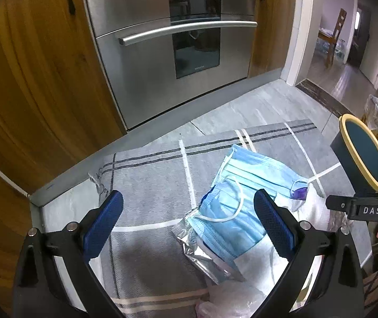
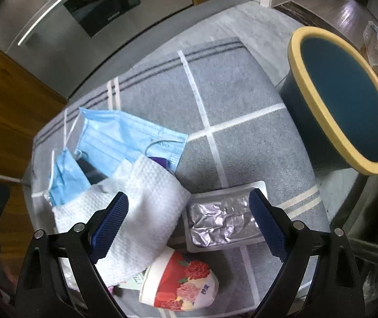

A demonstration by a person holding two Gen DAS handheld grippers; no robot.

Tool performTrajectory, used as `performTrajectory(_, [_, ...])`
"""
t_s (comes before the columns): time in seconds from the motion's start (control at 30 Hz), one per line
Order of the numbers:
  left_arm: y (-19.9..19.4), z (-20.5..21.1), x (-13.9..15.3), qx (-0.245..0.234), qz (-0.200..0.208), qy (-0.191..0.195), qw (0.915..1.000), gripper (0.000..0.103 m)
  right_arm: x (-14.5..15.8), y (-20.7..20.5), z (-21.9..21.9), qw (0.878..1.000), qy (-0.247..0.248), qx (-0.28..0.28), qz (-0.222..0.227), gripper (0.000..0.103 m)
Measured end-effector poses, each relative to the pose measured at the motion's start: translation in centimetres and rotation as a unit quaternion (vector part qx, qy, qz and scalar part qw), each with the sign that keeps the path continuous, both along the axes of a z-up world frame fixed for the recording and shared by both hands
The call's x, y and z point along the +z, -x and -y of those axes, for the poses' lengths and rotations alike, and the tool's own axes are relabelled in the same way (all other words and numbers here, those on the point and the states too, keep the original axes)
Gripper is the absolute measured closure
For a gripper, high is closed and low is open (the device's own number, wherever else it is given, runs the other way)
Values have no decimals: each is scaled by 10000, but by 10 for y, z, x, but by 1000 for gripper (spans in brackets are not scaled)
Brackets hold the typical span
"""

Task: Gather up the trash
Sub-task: 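Grasp the white paper towel with the right gripper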

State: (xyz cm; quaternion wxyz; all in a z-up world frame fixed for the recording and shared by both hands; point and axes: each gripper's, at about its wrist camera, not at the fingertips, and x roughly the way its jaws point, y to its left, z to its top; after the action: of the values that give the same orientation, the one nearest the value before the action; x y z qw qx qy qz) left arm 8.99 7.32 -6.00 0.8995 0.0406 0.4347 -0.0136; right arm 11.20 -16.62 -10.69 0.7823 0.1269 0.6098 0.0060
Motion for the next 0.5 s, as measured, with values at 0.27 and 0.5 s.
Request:
performTrajectory(0.27, [-9,11,-10,-202,-184,-32,9996,6,-22,-4,-9,9974,-538,218,-417,43])
performTrajectory(0.5, [-11,13,-16,-277,-333,-54,9990,8,-13,-6,-13,9968,-645,377,-273,97])
